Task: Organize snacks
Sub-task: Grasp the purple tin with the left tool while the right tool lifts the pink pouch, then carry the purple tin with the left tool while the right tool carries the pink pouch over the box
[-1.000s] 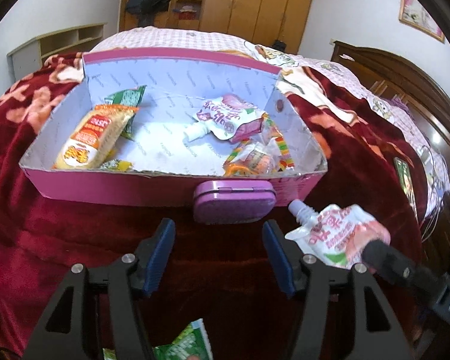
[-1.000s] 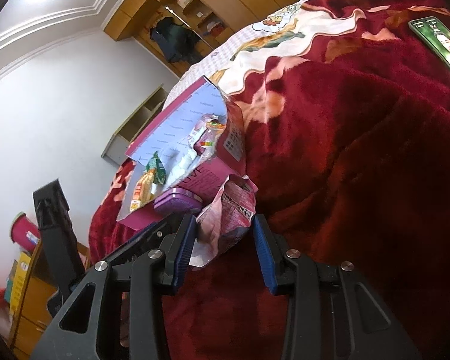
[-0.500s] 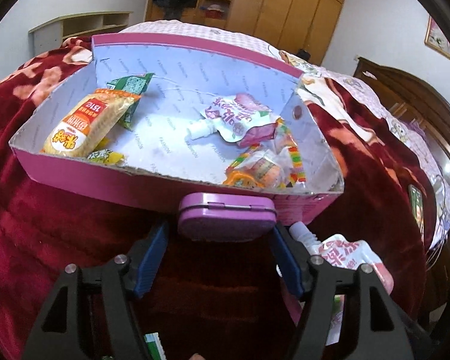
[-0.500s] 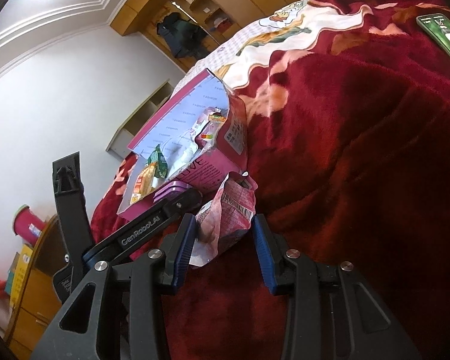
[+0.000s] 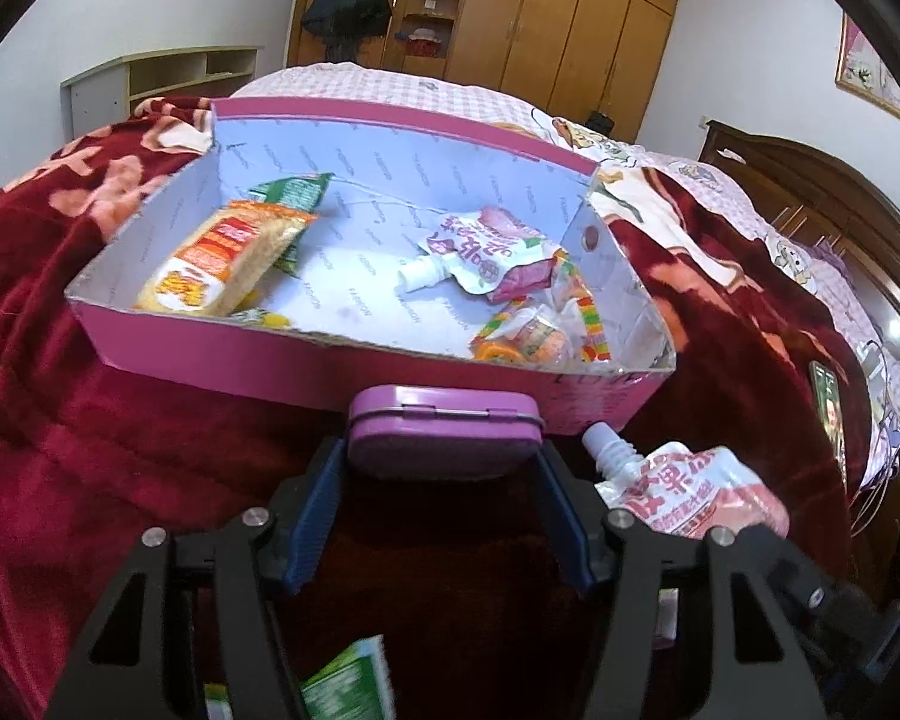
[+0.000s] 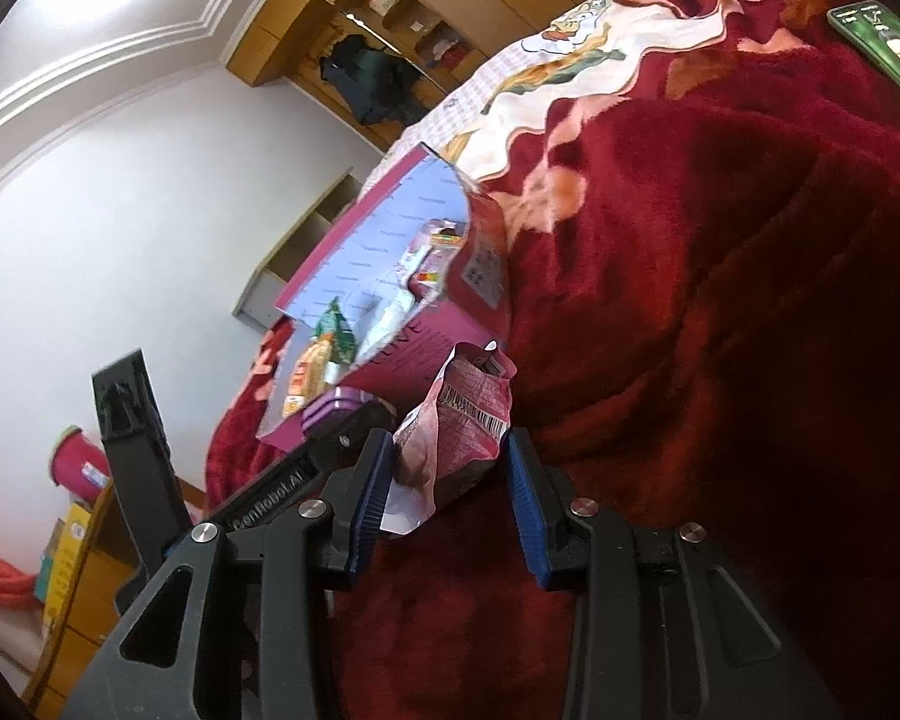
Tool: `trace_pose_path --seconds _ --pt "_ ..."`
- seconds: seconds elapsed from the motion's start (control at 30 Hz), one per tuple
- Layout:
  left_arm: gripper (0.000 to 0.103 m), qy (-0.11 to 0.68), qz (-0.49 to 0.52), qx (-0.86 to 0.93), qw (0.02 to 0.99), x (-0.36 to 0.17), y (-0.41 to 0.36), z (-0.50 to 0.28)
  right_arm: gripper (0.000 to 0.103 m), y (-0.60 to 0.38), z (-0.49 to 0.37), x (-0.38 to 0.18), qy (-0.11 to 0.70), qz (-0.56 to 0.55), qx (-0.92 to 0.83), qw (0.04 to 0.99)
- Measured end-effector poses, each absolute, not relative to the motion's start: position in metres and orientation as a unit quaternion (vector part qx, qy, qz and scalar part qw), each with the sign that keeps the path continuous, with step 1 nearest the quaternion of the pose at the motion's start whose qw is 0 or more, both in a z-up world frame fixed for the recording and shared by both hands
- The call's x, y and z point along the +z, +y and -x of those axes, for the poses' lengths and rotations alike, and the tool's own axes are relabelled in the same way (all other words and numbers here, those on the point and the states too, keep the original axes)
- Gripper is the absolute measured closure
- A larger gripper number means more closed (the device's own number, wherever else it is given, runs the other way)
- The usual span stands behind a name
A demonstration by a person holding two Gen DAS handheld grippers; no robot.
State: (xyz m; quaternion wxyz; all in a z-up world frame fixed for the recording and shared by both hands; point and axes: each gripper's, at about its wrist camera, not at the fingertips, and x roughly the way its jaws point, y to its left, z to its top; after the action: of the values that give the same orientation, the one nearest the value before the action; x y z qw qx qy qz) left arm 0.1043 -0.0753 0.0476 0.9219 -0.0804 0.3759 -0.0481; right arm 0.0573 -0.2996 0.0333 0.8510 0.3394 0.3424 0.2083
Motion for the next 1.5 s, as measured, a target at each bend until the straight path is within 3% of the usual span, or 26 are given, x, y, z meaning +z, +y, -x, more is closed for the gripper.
trace_pose_path --seconds 1.5 --pt "0.038 0.316 0.069 -0.012 0.946 0.103 -0.005 -0.087 0.068 -0.248 -0.083 0.105 0.287 -0.294 0.286 0.866"
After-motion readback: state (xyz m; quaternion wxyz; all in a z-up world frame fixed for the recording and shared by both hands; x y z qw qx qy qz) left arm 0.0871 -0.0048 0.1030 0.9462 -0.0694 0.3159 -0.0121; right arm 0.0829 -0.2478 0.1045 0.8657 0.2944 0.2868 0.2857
